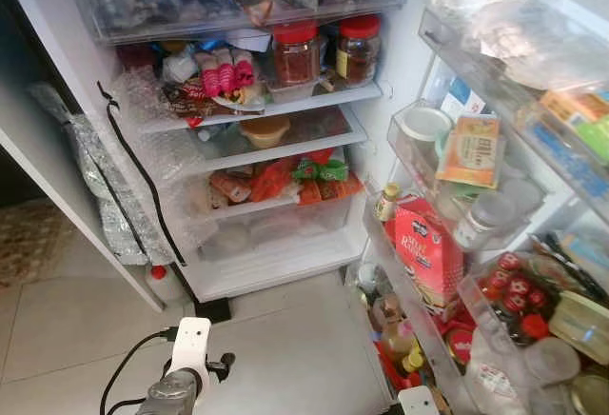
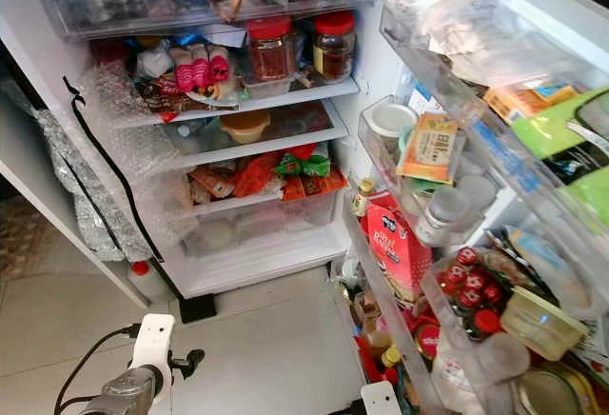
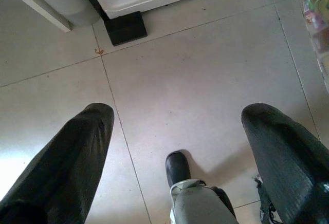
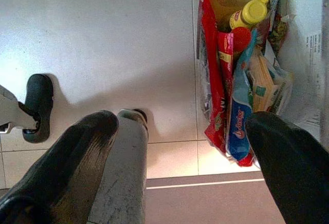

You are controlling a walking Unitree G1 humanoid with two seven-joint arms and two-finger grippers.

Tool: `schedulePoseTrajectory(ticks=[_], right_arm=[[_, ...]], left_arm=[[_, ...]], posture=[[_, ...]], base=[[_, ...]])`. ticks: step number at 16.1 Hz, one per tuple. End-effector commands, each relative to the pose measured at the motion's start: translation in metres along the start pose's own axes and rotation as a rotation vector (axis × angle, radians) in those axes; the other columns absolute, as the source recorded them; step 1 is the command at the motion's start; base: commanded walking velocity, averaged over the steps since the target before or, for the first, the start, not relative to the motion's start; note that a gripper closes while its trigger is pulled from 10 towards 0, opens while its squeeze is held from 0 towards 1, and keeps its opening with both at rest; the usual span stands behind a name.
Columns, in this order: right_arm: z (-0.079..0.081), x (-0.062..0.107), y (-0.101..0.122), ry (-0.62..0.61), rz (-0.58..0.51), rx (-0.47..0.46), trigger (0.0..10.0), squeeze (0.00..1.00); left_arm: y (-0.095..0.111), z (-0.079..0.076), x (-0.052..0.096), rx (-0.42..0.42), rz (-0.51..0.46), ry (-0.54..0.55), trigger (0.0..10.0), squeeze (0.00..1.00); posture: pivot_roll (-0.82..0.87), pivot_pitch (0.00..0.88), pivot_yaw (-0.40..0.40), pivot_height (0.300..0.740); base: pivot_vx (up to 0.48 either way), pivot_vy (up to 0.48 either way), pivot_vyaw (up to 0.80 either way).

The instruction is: Restocking fridge

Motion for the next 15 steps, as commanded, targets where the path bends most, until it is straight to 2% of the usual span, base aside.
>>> schedulePoseTrajectory(ticks=[1,15], right_arm=[[0.0034,0.0009,-0.0047,0.007,0.012,-0.021,10.0,0.0],[0.0038,0.0005,-0.0038,0.015,0.017,0.005,10.0,0.0]], left_arm=[[-0.0048,0.0028,0.0011,-0.01,0.017,0.006,10.0,0.0],[-0.0051,0.0018,0.0011,-0.015,0.016,0.003,10.0,0.0]], posture=[[-0.14,0.067,-0.011,0.74],[-0.14,0.054,-0.013,0.74]], base=[[0.0,0.33,0.0],[0.0,0.347,0.0]])
Point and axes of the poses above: a point about 5 cm out from each wrist's last joint towards the gripper, its own x axis pointing back from the gripper into the wrist, its own y axis along the axis of the wrist's last joint, z = x × y, the point moved 1 cm from there along -x, pointing out of the wrist towards the gripper, and after that the axes turned 15 degrees about x, right-handed, at the moved point
